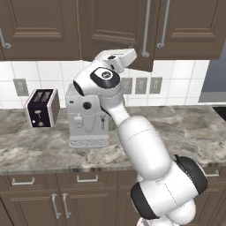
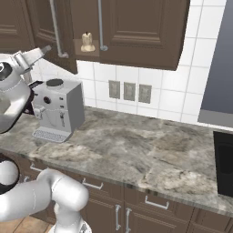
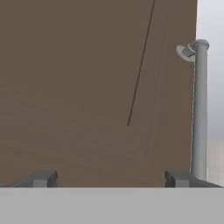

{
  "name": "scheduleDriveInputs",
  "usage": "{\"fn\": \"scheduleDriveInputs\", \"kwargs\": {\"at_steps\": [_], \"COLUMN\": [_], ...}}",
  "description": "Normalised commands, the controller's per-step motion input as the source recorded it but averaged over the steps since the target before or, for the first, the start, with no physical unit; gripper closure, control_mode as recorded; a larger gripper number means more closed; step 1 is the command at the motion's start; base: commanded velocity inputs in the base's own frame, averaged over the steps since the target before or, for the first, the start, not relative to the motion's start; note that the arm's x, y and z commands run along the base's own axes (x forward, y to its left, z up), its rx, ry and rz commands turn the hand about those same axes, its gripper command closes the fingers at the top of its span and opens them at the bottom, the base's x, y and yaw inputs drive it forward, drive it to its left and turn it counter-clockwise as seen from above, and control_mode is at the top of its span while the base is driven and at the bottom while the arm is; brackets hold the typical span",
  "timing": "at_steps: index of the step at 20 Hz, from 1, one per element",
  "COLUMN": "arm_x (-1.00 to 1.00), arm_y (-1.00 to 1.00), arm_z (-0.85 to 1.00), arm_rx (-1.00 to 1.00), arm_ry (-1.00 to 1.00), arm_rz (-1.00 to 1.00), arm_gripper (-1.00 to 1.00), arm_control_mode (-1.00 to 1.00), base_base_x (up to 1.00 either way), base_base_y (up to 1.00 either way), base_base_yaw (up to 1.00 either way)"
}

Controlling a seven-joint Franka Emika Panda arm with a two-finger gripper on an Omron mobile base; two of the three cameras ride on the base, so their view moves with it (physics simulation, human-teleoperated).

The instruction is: Pick the candle and candle from the dining table and place them in the open cabinet. Close the cabinet after placing the objects.

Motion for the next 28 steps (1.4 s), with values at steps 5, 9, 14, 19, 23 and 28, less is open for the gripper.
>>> {"fn": "scheduleDriveInputs", "kwargs": {"at_steps": [5, 9, 14, 19, 23, 28], "arm_x": [0.35, 0.19, 0.18, 0.07, 0.00, 0.00], "arm_y": [-0.64, -0.53, -0.63, -0.73, -0.91, -0.89], "arm_z": [0.27, 0.48, 0.60, 0.26, 0.22, 0.22], "arm_rx": [0.27, 0.23, 0.23, 0.28, 0.35, 0.29], "arm_ry": [-0.16, -0.18, -0.20, -0.04, 0.00, -0.01], "arm_rz": [-0.10, -0.06, -0.04, -0.01, 0.06, 0.21], "arm_gripper": [-1.00, -1.00, -1.00, -1.00, -1.00, -1.00], "arm_control_mode": [-1.00, -1.00, -1.00, -1.00, -1.00, -1.00], "base_base_x": [0.00, 0.00, 0.00, 0.00, 0.00, 0.00], "base_base_y": [0.00, 0.00, 0.00, 0.00, 0.00, 0.00], "base_base_yaw": [0.00, 0.00, 0.00, 0.00, 0.00, 0.00]}}
